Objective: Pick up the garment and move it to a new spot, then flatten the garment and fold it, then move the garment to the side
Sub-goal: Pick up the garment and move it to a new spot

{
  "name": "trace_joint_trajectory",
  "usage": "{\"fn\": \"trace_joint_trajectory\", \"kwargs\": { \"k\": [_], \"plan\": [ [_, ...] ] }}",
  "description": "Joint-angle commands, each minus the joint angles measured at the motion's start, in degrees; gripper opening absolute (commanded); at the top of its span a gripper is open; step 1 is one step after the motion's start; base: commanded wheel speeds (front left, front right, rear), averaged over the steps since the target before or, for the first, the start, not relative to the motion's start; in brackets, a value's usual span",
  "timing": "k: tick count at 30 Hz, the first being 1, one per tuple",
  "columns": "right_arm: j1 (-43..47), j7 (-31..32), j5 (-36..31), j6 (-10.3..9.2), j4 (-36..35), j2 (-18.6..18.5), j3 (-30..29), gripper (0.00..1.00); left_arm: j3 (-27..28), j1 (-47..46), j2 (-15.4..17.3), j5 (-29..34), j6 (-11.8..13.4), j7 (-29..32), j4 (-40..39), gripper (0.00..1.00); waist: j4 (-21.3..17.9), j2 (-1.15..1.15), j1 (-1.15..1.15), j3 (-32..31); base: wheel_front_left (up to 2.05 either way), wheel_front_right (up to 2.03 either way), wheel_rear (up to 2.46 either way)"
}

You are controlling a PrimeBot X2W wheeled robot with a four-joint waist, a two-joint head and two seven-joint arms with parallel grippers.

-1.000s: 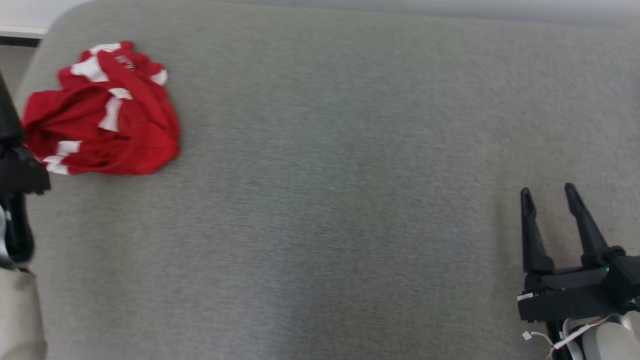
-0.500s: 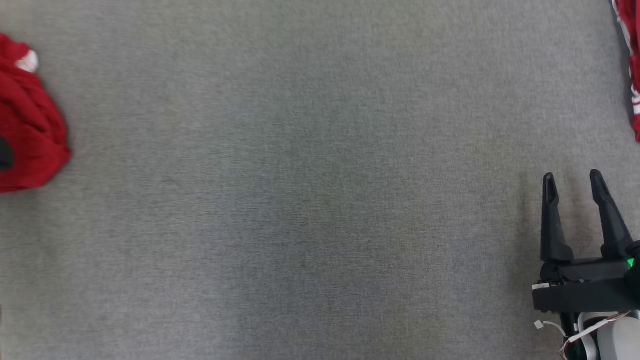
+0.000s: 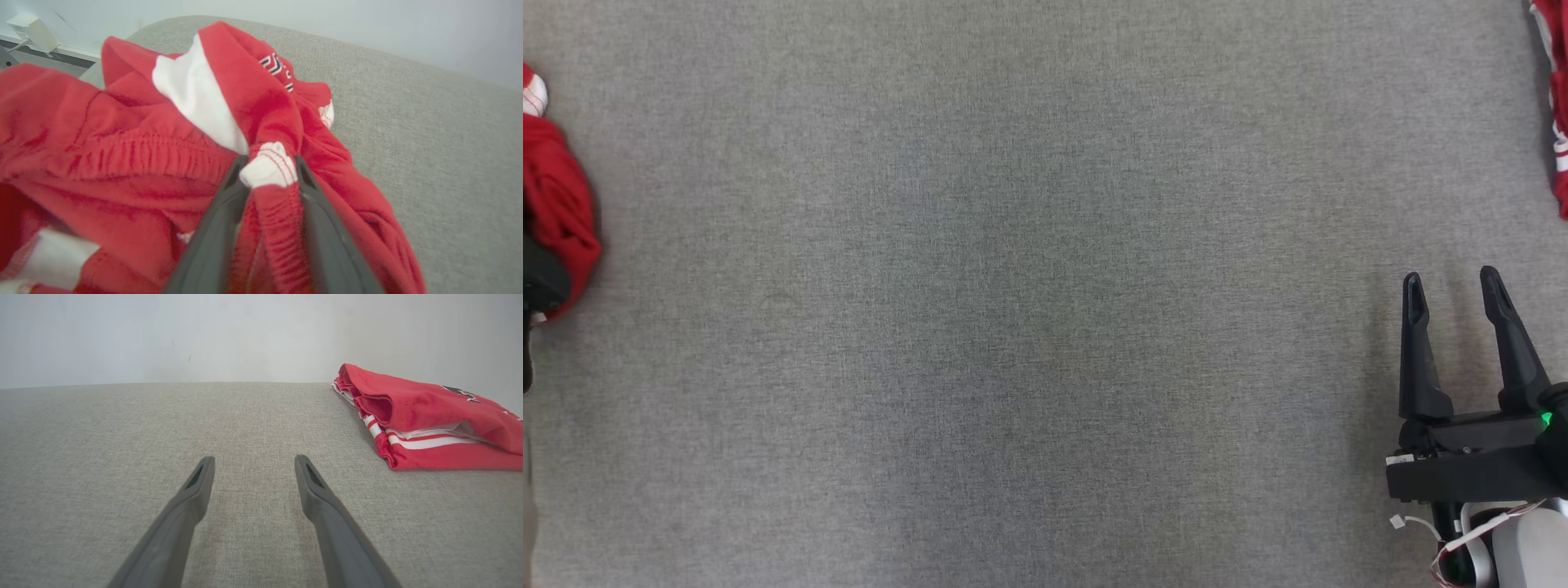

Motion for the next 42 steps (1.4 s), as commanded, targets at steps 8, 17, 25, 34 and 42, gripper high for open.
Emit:
{"fn": "trace_joint_trajectory", "kwargs": {
  "k": [8, 17, 25, 34, 42],
  "plan": [
    [0.1, 0.0, 0.1, -0.17, 1.3, 1.6, 0.3, 1.0, -3.5, -1.7, 2.1, 0.2, 0.1, -6.2, -1.1, 0.0, -0.5, -0.01, 0.0, -3.9, 0.0, 0.0, 0.0],
    [0.8, 0.0, 1.6, -0.17, 3.5, 3.6, 0.9, 1.0, -10.0, -5.5, 3.0, 0.6, 0.1, -7.5, -10.2, 0.0, -2.2, -0.01, 0.0, -9.7, 0.0, 0.0, 0.0],
    [1.8, 0.0, 3.1, -0.17, 4.8, 5.8, 0.6, 1.0, -17.0, -7.4, 1.0, -0.2, 0.1, -1.7, -26.6, 0.0, -8.7, -0.01, 0.0, -13.6, 0.0, 0.0, 0.0],
    [2.8, 0.0, 4.2, -0.17, 5.5, 7.0, 1.2, 1.0, -25.0, -6.2, -6.9, -0.4, 0.1, 3.4, -35.9, 0.0, -16.5, -0.01, 0.0, -15.1, 0.0, 0.0, 0.0],
    [3.2, 0.0, 5.4, -0.17, 5.5, 7.1, 2.1, 1.0, -28.5, 0.8, -11.8, -1.6, 0.9, 1.6, -35.7, 0.0, -20.0, -0.01, 0.0, -15.2, 0.0, 0.0, 0.0]
  ]
}}
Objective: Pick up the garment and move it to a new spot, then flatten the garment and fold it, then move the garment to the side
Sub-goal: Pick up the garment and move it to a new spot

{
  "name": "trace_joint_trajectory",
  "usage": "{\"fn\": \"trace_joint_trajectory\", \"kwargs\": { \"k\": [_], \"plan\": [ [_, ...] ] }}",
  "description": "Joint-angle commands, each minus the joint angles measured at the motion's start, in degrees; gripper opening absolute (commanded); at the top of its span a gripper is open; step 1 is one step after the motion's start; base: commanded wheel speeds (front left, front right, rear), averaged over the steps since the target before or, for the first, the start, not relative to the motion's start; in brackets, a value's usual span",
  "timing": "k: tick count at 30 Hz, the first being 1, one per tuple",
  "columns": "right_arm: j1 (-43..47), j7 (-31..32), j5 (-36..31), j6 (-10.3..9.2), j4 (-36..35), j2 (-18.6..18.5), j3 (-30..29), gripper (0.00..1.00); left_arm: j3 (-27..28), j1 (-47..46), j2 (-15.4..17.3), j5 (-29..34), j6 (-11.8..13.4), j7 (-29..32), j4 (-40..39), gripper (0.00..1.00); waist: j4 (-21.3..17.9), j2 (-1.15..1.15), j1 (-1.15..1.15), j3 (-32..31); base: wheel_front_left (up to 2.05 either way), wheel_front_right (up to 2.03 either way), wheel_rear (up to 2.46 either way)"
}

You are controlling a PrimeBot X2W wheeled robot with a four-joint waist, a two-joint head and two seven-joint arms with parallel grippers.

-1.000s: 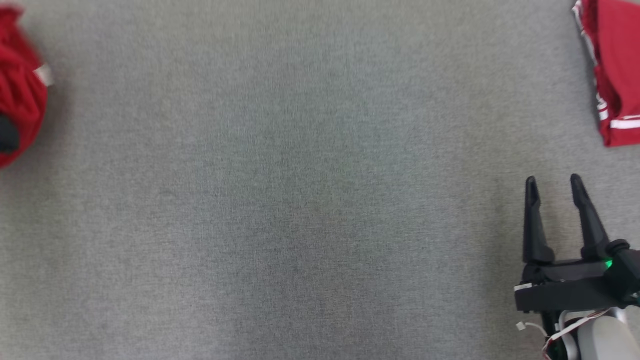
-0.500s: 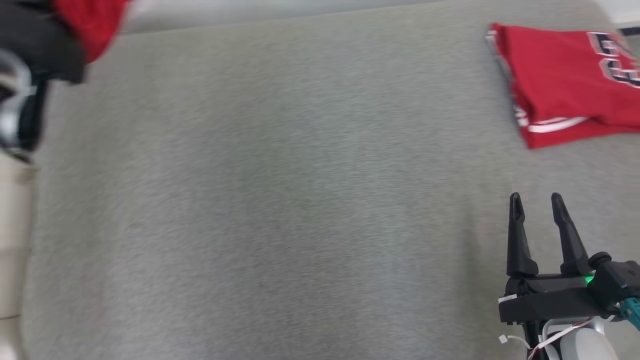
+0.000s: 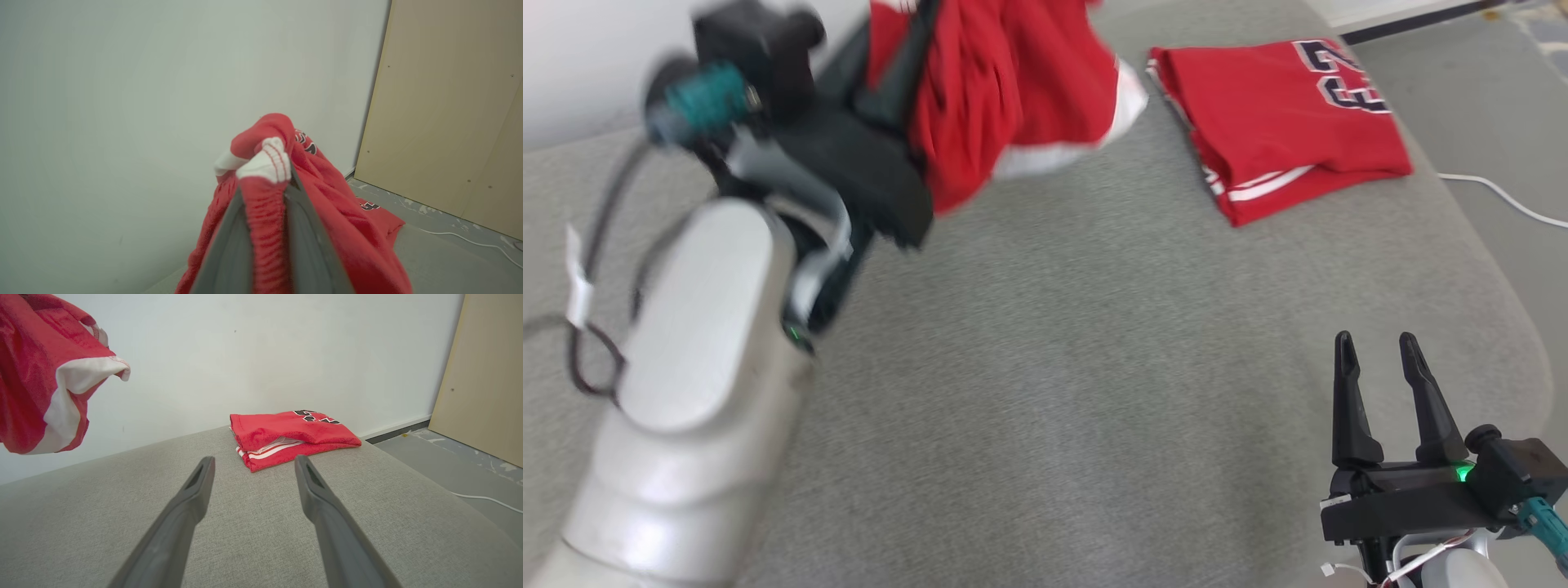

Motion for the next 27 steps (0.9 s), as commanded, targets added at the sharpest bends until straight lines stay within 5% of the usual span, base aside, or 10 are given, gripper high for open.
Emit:
{"fn": "trace_joint_trajectory", "kwargs": {
  "k": [1, 14, 15, 16, 17, 27],
  "plan": [
    [0.7, 0.0, 0.6, -0.17, -0.2, 0.1, 0.0, 1.0, -0.1, 2.9, -0.3, -0.4, 0.4, -1.0, 0.3, 0.0, -1.6, 0.0, 0.01, -0.4, 0.0, 0.0, 0.0],
    [0.5, 0.0, -0.3, -0.17, 0.3, 0.1, 0.6, 1.0, -4.0, 23.0, -2.2, -1.7, 1.8, -7.3, 7.4, 0.0, 1.5, 0.0, 0.01, -0.9, 0.0, 0.0, 0.0],
    [0.6, 0.0, -0.4, -0.17, 0.4, 0.1, 0.6, 1.0, -4.8, 23.9, -2.4, -1.3, 1.6, -7.7, 7.9, 0.09, 2.1, 0.0, 0.01, -1.2, 0.0, 0.0, 0.0],
    [0.8, 0.0, -0.7, -0.17, 0.5, 0.1, 0.7, 1.0, -5.1, 24.6, -2.6, -1.4, 1.5, -8.3, 8.2, 0.64, 2.6, 0.0, 0.01, -1.5, 0.0, 0.0, 0.0],
    [0.9, 0.0, -0.9, -0.17, 0.5, 0.1, 0.8, 1.0, -5.4, 25.1, -2.9, -1.4, 1.6, -9.0, 8.4, 1.0, 3.1, 0.0, 0.01, -1.9, 0.0, 0.0, 0.0],
    [2.7, 0.0, -2.5, -0.17, 0.4, 0.0, 1.3, 1.0, -2.5, 28.6, -1.7, -0.8, 2.9, -14.9, 4.2, 1.0, 8.3, 0.0, 0.01, -6.9, 0.0, 0.0, 0.0]
  ]
}}
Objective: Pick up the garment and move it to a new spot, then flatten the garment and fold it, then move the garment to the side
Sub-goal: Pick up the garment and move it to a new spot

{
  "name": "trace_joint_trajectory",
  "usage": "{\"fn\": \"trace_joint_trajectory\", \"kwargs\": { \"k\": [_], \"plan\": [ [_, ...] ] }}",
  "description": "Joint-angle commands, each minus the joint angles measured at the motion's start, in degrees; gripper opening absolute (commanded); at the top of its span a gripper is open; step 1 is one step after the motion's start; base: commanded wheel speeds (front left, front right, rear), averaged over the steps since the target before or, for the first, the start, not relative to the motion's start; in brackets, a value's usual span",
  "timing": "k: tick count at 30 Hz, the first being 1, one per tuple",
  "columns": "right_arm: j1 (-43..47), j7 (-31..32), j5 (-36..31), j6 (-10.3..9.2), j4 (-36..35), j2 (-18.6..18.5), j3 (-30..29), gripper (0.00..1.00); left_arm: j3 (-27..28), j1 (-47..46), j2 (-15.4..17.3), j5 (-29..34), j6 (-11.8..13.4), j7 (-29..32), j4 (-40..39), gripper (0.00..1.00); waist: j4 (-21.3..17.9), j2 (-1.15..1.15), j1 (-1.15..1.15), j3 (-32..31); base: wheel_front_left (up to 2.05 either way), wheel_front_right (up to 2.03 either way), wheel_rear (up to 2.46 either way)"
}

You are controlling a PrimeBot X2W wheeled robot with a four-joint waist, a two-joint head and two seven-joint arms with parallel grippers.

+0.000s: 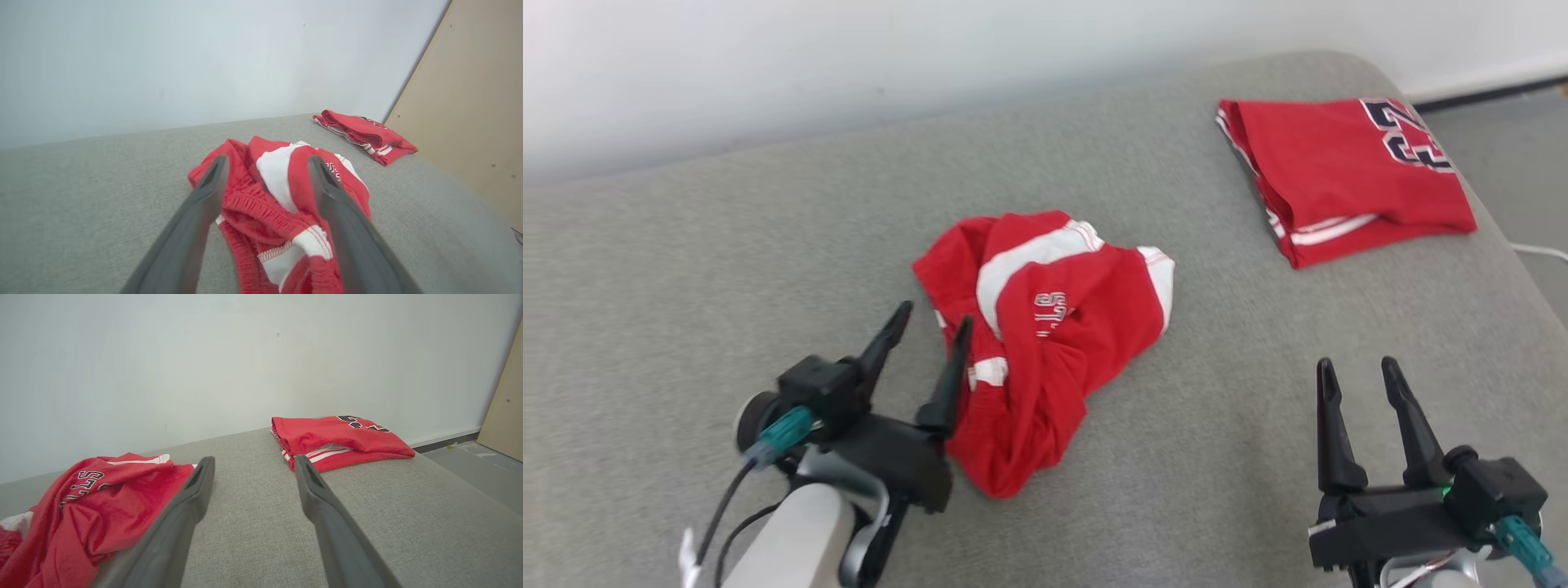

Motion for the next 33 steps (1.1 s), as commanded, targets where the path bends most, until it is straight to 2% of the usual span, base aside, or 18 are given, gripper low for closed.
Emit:
{"fn": "trace_joint_trajectory", "kwargs": {
  "k": [1, 7, 12, 18, 33],
  "plan": [
    [0.9, 0.0, -0.4, -0.17, 0.0, -0.1, 0.0, 1.0, 0.5, 1.3, 0.5, 0.4, 0.4, -0.3, -0.6, 1.0, 2.5, 0.0, 0.0, -2.5, 0.0, 0.0, 0.0],
    [2.3, 0.0, -0.7, -0.17, -0.9, -0.4, 0.3, 1.0, 6.2, 6.0, 2.3, 2.2, 2.4, -0.5, -8.1, 1.0, 5.5, 0.0, 0.0, -4.7, 0.0, 0.0, 0.0],
    [2.7, 0.0, -0.8, -0.17, -1.0, -1.5, 1.6, 1.0, 12.1, 11.4, 3.3, 4.6, 3.0, -0.4, -15.0, 1.0, 7.3, 0.0, 0.0, -5.6, 0.0, 0.0, 0.0],
    [3.1, 0.0, -0.9, -0.17, -1.4, -2.1, 1.9, 1.0, 16.6, 18.4, 3.8, 9.2, 3.4, -0.4, -20.0, 1.0, 8.9, 0.0, 0.0, -6.2, 0.0, 0.0, 0.0],
    [5.8, 0.0, -0.3, -0.17, -1.3, -2.2, 1.7, 1.0, 25.3, 29.2, -1.3, 13.3, 2.5, -0.5, -23.4, 1.0, 11.6, 0.0, 0.0, -7.5, 0.0, 0.0, 0.0]
  ]
}}
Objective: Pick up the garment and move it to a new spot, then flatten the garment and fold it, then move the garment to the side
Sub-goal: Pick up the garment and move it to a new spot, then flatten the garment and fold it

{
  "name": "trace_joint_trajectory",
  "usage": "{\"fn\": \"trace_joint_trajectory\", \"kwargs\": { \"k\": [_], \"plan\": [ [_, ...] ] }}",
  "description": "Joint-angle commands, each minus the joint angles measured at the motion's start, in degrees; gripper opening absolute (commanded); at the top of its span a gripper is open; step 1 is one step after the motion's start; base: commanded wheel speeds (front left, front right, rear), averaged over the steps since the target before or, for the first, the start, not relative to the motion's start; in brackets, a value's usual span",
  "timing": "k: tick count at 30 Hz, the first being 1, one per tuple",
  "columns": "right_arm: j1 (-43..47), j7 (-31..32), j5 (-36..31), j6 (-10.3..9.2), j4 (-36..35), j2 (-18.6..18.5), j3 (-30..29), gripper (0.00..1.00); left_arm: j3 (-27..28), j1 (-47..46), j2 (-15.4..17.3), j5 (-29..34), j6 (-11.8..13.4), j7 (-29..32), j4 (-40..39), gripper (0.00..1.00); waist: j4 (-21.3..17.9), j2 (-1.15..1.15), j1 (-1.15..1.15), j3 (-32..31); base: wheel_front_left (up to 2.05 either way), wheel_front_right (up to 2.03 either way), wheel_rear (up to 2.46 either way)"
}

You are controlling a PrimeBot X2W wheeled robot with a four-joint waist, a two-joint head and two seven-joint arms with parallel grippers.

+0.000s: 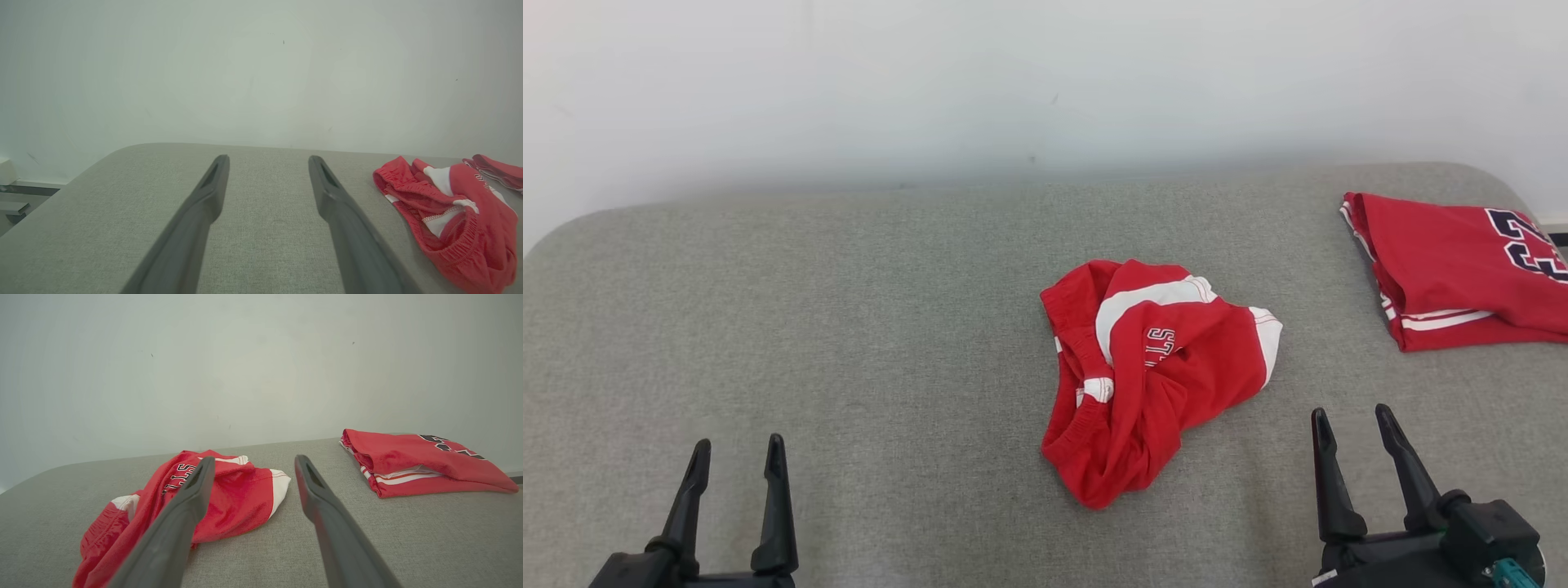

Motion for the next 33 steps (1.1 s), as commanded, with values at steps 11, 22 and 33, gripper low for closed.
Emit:
{"fn": "trace_joint_trajectory", "kwargs": {
  "k": [11, 22, 33],
  "plan": [
    [1.6, 0.0, 1.7, -0.17, 1.0, 0.0, 1.9, 1.0, 4.5, 1.8, -3.4, 2.0, -2.8, 0.0, 0.3, 1.0, 0.9, 0.0, 0.0, -0.1, 0.0, 0.0, 0.0],
    [1.8, 0.0, 2.2, -0.17, 1.7, -0.2, 2.4, 1.0, 6.0, 1.7, -4.4, 3.3, -4.1, 0.0, 1.4, 1.0, 0.6, 0.0, 0.0, -0.7, 0.0, 0.0, 0.0],
    [1.5, 0.0, 2.5, -0.17, 1.8, 0.2, 2.7, 1.0, 5.5, 0.6, -4.6, 3.9, -5.0, 0.0, 1.9, 1.0, -0.2, 0.0, 0.0, -0.6, 0.0, 0.0, 0.0]
  ]
}}
